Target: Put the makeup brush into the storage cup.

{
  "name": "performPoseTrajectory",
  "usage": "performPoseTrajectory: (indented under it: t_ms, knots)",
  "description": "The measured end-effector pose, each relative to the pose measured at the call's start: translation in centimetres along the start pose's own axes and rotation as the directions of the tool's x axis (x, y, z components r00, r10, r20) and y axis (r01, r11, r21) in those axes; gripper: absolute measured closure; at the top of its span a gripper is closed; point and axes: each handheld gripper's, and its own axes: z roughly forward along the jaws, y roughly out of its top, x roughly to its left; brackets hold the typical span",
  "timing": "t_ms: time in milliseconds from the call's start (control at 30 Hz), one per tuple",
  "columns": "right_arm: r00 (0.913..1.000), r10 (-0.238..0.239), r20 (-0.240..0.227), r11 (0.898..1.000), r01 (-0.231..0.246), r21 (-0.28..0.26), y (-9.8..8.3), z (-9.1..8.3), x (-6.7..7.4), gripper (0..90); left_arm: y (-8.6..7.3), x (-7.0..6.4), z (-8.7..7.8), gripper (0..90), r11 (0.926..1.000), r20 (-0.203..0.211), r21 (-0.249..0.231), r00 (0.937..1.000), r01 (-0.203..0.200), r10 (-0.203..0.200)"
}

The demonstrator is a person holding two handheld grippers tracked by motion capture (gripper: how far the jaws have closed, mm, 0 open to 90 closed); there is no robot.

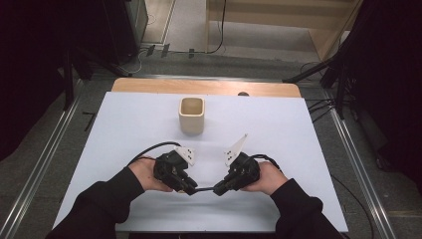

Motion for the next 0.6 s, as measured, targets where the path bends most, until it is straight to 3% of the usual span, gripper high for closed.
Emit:
performPoseTrajectory:
  t_ms: [267,467,600]
  knots:
    - [0.9991,0.03,0.029,0.999,-0.03,-0.012,-0.3,-0.4,-0.3,84.9,-0.5,0.7,-0.8,45.6,0.996,-0.028,-0.071,0.998,0.054,-0.056]
    - [0.9962,0.052,0.07,0.998,-0.051,-0.022,-0.5,-1.0,-0.4,84.9,-1.1,1.6,-1.5,40.0,0.9836,-0.048,-0.125,0.9894,0.13,-0.137]
    - [0.9935,0.07,0.091,0.997,-0.068,-0.024,-0.8,-1.1,-0.2,85.0,-1.6,1.9,-1.9,38.2,0.9769,-0.062,-0.147,0.9842,0.155,-0.166]
